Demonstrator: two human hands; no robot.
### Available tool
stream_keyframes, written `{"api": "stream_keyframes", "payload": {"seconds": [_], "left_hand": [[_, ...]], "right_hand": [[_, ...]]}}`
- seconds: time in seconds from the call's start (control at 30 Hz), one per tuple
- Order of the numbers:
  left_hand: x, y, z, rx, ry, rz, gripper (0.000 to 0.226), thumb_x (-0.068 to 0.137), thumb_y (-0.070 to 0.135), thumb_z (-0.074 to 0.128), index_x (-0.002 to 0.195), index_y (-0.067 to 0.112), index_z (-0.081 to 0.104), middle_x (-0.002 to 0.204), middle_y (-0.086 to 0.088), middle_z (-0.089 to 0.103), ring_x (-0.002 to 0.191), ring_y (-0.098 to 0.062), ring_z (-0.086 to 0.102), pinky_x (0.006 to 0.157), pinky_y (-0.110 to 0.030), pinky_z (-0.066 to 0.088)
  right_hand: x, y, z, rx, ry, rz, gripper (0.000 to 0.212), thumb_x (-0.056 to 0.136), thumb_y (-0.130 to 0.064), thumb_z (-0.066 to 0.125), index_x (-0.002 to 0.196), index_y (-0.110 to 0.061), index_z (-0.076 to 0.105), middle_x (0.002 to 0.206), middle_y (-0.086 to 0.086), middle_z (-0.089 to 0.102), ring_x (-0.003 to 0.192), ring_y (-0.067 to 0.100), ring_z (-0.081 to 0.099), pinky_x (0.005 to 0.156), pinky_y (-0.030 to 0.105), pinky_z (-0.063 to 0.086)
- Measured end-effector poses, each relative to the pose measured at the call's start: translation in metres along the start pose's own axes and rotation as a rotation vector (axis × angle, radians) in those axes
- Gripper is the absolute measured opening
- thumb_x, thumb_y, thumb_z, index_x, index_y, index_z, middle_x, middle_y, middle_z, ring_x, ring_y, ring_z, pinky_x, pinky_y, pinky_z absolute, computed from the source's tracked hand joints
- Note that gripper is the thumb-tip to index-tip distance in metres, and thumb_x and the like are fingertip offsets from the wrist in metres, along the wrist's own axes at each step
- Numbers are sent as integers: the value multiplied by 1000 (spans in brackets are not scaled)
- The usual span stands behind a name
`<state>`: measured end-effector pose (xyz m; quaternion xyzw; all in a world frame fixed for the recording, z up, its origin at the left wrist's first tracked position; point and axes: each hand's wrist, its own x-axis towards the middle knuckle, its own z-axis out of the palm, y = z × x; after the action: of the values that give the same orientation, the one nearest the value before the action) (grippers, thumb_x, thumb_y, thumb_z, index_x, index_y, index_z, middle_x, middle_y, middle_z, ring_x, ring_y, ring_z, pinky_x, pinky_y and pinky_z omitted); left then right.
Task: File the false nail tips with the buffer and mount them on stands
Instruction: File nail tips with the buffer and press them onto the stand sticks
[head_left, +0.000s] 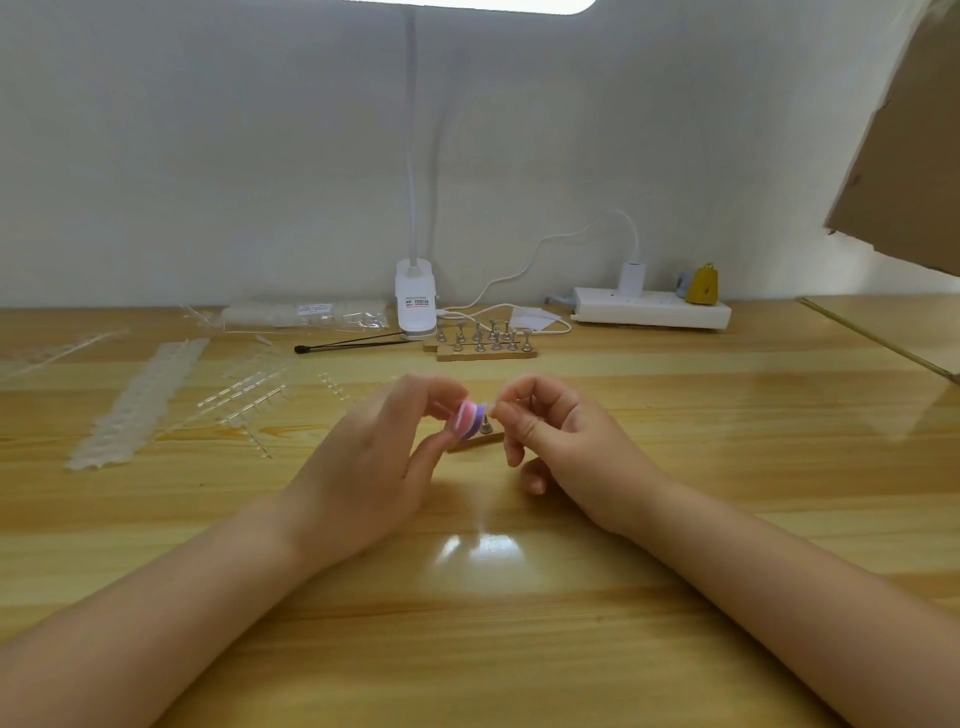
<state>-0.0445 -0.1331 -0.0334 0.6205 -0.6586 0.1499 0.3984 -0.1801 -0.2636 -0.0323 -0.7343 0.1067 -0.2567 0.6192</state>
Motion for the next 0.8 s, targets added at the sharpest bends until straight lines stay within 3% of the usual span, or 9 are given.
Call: {"api": "stream_keyframes", "payload": {"seconds": [0.07,0.2,0.33,0.5,0.67,0.8], "left_hand": [[-1,-3,-1,30,17,-31,28,88,11,64,111,-1,54,98,-3,66,90,-13,64,81,-35,53],[5,6,-2,-93,147,-20,35,87,15,67,115,6,47,98,1,64,91,-2,62,84,-17,49],[-2,4,4,42,43,-39,35,85,9,69,114,1,50,92,2,65,83,-10,63,75,-33,53],[3,9,2,-77,168,-14,39,85,13,70,116,11,46,95,8,62,89,0,62,81,-13,48],[-2,6,6,65,56,-58,39,84,8,70,116,-1,50,90,-2,65,81,-12,65,71,-35,55],[3,12,2,-104,171,-74,49,81,6,73,120,11,43,94,6,62,89,-1,62,80,-17,50]], "right_hand": [[0,0,0,-1,21,0,7,94,-10,57,88,-13,59,68,-1,51,62,10,51,43,22,40],[0,1,3,-25,18,-10,7,94,-10,57,88,-14,59,70,1,50,62,9,51,43,23,40],[0,2,3,23,33,1,8,94,-11,57,86,-13,59,67,-2,52,61,10,51,42,22,40],[0,5,2,-3,-19,11,7,95,-14,57,89,-15,61,70,0,53,63,10,52,45,22,41],[1,5,1,65,-1,27,9,94,-13,57,86,-15,61,68,-3,54,62,10,51,43,21,40],[1,7,1,29,-40,27,9,95,-14,58,87,-16,62,66,-4,54,62,10,52,45,22,41]]}}
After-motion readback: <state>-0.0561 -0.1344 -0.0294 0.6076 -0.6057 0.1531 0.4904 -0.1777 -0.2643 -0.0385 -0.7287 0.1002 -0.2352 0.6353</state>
